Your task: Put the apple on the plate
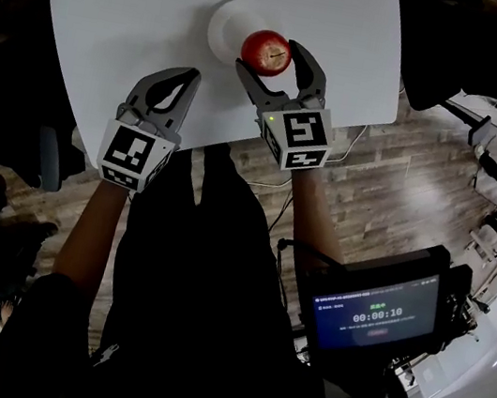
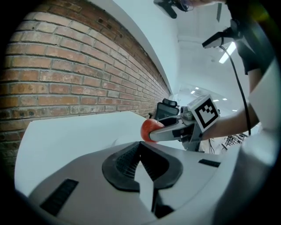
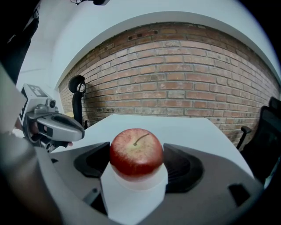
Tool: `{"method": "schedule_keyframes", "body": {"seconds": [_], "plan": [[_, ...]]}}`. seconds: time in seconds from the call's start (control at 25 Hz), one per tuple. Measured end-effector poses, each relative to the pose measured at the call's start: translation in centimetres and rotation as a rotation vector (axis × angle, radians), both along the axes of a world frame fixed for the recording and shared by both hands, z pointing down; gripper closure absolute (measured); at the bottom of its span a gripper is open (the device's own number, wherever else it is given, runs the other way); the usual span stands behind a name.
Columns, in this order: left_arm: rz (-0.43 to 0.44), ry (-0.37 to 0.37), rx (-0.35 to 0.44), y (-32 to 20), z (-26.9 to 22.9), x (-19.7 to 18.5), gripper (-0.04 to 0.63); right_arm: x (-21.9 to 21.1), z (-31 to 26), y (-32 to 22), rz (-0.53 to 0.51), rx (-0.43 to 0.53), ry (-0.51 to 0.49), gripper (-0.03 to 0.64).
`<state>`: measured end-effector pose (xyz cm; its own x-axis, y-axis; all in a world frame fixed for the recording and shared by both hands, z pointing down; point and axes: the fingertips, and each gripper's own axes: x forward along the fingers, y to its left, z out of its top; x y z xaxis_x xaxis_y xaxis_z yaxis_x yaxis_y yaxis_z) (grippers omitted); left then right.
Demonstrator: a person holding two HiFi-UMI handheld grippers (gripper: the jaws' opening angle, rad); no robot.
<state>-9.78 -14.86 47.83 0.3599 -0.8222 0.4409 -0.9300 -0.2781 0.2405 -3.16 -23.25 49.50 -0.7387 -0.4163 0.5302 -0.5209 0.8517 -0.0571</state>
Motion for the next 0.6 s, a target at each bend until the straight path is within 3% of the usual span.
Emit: {"method": "schedule_keyframes", "body": {"seconds": [0.6], "plan": [[-0.013, 0.019, -0.043, 0.1, 2.0, -0.5, 0.589, -2.3, 3.6, -1.2, -0.058, -0.008, 0.073, 0.238]]}}
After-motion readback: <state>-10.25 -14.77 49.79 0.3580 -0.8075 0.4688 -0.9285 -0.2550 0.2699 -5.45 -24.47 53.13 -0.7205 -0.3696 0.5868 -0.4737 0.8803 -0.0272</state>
